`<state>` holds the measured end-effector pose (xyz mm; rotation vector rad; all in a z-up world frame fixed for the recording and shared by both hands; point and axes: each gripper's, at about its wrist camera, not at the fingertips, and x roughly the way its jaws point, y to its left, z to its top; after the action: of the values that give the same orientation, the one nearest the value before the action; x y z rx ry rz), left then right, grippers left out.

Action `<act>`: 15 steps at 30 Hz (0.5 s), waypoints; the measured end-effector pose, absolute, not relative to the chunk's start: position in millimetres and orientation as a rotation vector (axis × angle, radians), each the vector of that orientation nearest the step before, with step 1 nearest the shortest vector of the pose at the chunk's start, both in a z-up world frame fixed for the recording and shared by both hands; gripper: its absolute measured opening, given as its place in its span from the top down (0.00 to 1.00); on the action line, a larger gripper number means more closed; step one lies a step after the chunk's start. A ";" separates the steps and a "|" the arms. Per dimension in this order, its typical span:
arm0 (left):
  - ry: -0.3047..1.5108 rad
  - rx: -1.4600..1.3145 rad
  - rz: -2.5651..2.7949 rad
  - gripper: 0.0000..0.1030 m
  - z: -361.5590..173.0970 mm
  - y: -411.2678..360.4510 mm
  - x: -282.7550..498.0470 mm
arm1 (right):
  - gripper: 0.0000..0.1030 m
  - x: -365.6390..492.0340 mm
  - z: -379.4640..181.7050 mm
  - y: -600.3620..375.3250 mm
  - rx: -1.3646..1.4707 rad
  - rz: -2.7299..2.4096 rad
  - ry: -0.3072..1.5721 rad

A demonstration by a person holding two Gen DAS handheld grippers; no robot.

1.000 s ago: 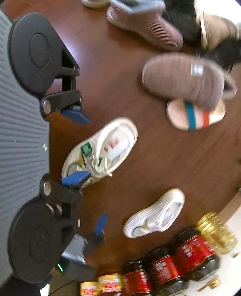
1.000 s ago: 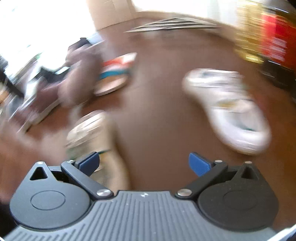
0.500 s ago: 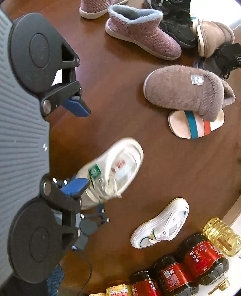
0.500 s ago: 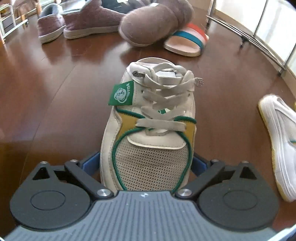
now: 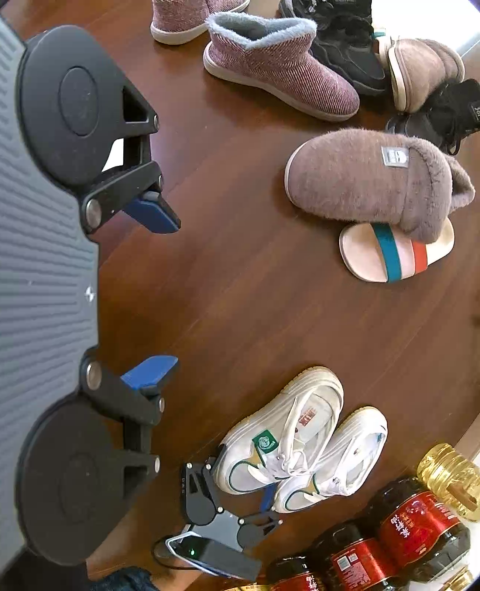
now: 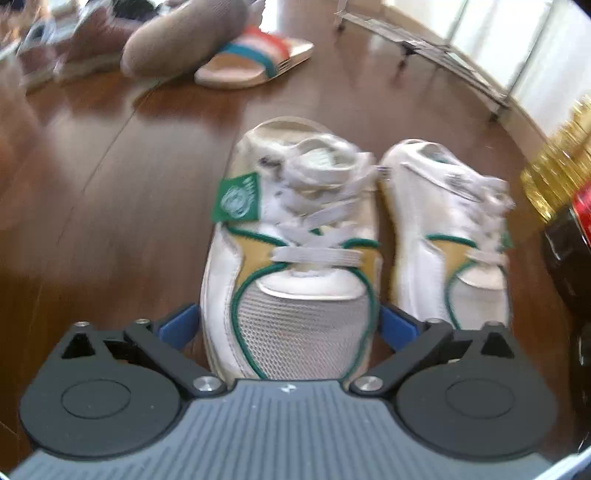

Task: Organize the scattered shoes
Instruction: 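Set the second sneaker beside the first with the right gripper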

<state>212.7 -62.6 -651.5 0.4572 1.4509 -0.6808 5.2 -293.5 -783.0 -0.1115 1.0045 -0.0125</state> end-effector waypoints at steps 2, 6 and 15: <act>1.453 0.469 -0.682 0.28 -653.7 -67.0 211.8 | 0.10 -4.5 -785.6 -292.6 -0.085 -0.035 0.953; 1.454 0.491 -0.697 0.28 -657.2 -74.6 209.9 | 0.13 -10.4 -786.5 -291.5 -0.038 -0.095 0.909; 1.451 0.497 -0.700 0.28 -657.1 -78.2 209.1 | 0.13 -11.3 -783.1 -309.3 -0.068 -0.064 0.912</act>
<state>209.1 -78.2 -657.1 0.4973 1.4508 -0.6995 -11.3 -309.3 -783.1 -0.0683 0.9123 -0.0638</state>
